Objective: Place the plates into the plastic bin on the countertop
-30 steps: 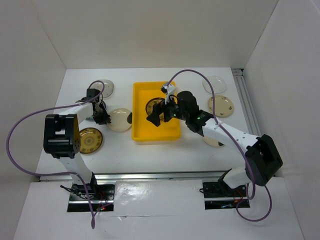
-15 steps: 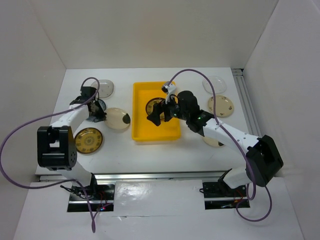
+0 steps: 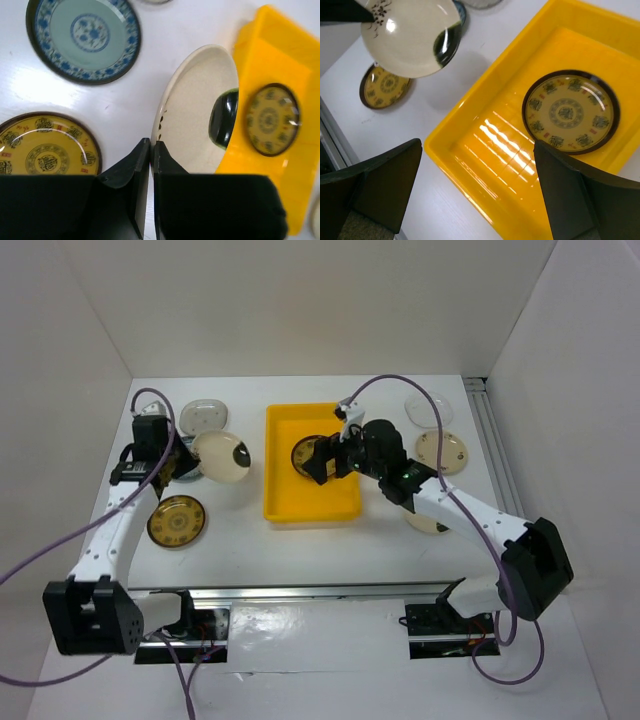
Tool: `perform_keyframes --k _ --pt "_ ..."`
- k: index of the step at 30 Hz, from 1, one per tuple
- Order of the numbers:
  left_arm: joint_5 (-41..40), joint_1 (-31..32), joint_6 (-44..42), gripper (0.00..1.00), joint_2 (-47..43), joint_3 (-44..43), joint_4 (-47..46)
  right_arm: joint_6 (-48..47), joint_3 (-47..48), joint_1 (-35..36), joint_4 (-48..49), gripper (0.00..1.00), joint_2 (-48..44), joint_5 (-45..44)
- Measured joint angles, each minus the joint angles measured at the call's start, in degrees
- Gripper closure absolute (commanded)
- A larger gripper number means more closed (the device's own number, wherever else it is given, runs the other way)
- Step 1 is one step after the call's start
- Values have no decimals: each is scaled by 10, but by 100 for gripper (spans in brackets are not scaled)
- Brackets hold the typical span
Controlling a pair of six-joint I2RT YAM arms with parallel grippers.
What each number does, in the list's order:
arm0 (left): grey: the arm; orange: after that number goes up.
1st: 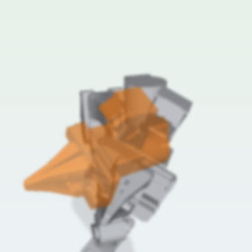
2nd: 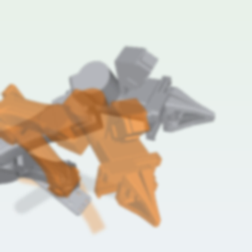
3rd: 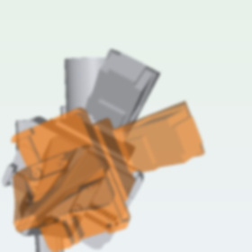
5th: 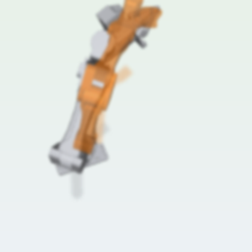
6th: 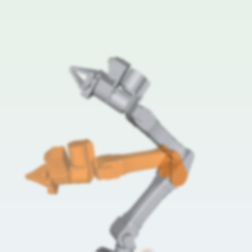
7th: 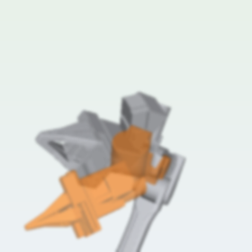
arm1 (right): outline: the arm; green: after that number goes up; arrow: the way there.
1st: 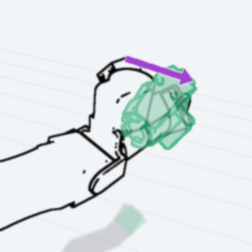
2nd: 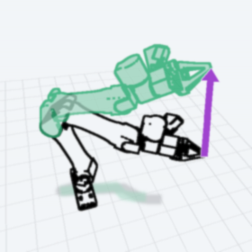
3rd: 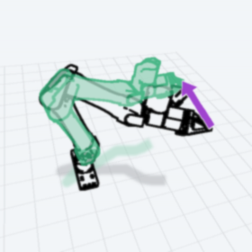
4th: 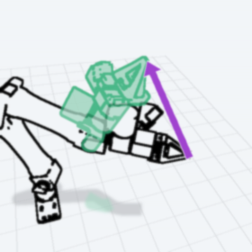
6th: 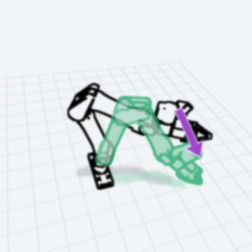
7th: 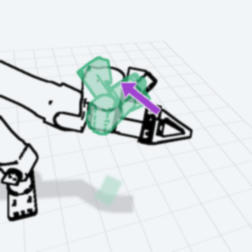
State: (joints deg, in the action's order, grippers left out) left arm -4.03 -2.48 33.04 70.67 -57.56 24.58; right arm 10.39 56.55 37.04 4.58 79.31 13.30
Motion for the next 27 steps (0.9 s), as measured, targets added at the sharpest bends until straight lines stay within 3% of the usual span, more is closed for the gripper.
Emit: perform_keyframes --k 4,8,15,22,27 --pt "45 3 -2 100 -77 4 -29 22 0 -11 -10 0 -50 -45" --pt "116 23 2 100 -65 -6 -74 56 -2 -25 -35 0 -121 -108" --pt "193 96 20 100 82 -30 -130 91 -18 -35 -83 0 -220 -188" --pt "195 167 35 100 259 -111 -173 98 -19 -45 -128 0 -245 -207" --pt "189 176 35 100 341 -152 -186 100 -26 -49 -137 0 -256 -207"
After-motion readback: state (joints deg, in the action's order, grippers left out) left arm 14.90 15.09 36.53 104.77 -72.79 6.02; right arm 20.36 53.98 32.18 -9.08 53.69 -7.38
